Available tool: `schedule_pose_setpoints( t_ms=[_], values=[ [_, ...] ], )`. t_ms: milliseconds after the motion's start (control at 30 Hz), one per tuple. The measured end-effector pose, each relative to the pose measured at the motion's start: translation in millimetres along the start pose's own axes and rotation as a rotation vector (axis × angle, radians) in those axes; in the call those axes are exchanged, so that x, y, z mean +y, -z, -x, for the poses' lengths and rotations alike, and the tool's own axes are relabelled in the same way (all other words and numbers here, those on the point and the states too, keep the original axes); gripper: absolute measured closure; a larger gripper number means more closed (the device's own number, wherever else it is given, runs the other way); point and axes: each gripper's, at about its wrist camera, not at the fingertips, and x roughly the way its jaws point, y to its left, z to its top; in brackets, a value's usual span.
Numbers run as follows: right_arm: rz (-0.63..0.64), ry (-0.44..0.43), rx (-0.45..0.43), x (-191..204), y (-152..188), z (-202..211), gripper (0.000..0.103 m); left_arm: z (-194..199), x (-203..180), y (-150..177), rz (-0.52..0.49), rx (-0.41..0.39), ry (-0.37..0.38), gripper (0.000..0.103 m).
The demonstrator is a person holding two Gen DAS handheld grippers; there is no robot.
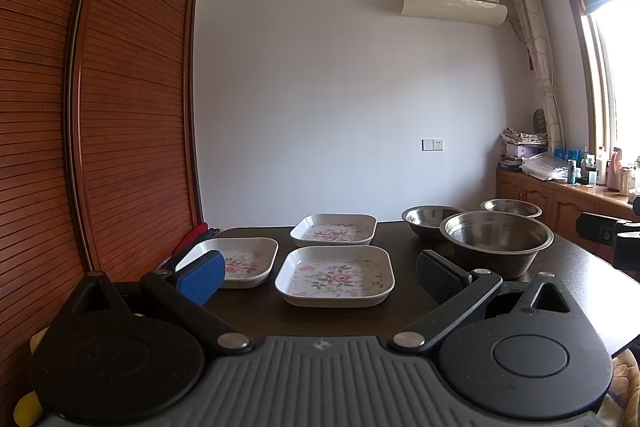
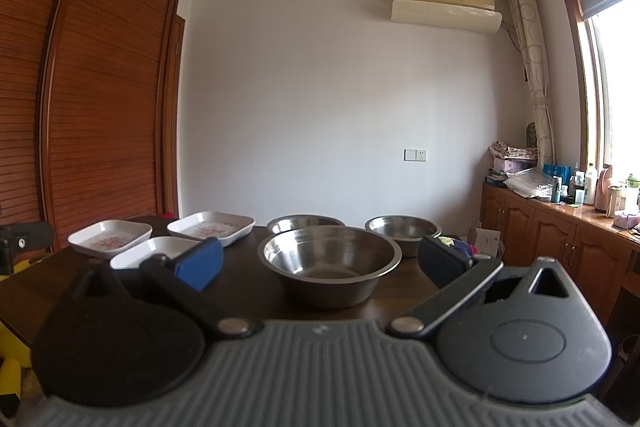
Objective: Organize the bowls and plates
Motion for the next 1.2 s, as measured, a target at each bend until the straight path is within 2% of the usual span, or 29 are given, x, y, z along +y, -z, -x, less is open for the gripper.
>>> schedule_pose_setpoints(
  t_ms=[1200],
  values=[
    [-0.002, -0.002, -0.001, 3.0, 1.5, -2.1, 0.0, -0.2, 0.9, -1.4, -0.003, 0.0, 0.0, 0.0]
  ],
)
